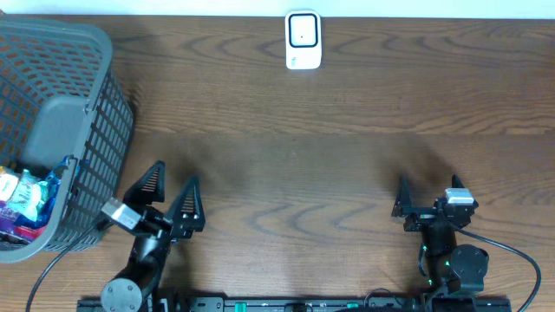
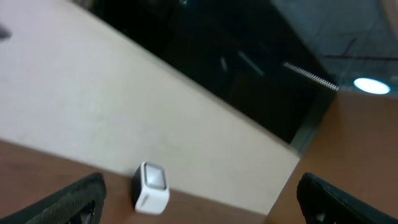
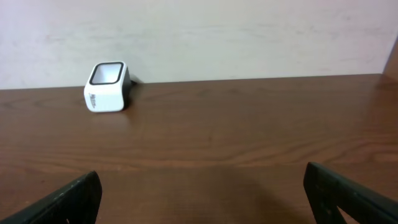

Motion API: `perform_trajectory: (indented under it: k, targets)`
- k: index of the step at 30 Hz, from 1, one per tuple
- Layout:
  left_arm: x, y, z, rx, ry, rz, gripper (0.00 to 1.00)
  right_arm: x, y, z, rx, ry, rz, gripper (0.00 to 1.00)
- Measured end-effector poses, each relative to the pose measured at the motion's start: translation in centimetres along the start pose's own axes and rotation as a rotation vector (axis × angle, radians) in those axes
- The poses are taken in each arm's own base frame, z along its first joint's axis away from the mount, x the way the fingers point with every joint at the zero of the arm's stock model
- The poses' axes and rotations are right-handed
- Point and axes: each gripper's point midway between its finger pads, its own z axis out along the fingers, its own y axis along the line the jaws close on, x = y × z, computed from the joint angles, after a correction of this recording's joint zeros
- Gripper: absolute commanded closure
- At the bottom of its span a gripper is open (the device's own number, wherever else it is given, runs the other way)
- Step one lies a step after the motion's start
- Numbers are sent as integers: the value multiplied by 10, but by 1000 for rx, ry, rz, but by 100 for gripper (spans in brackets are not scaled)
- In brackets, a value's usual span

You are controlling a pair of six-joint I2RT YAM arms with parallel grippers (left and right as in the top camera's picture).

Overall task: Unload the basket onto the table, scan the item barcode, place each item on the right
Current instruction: 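Reach the left gripper into the basket and grasp the mint-green pack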

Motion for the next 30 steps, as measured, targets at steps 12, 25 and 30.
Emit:
perform_trajectory:
  k: [12, 25, 30]
  targets:
    - [-130, -34, 62, -180, -127, 268, 2, 0, 0, 0, 1, -1, 0, 1]
    - [-209, 211, 65, -1297, 391, 253, 2, 0, -1, 0, 3, -1, 0, 1]
    - [-187, 244, 10, -1466, 551, 161, 2, 0, -1, 0, 3, 0, 0, 1]
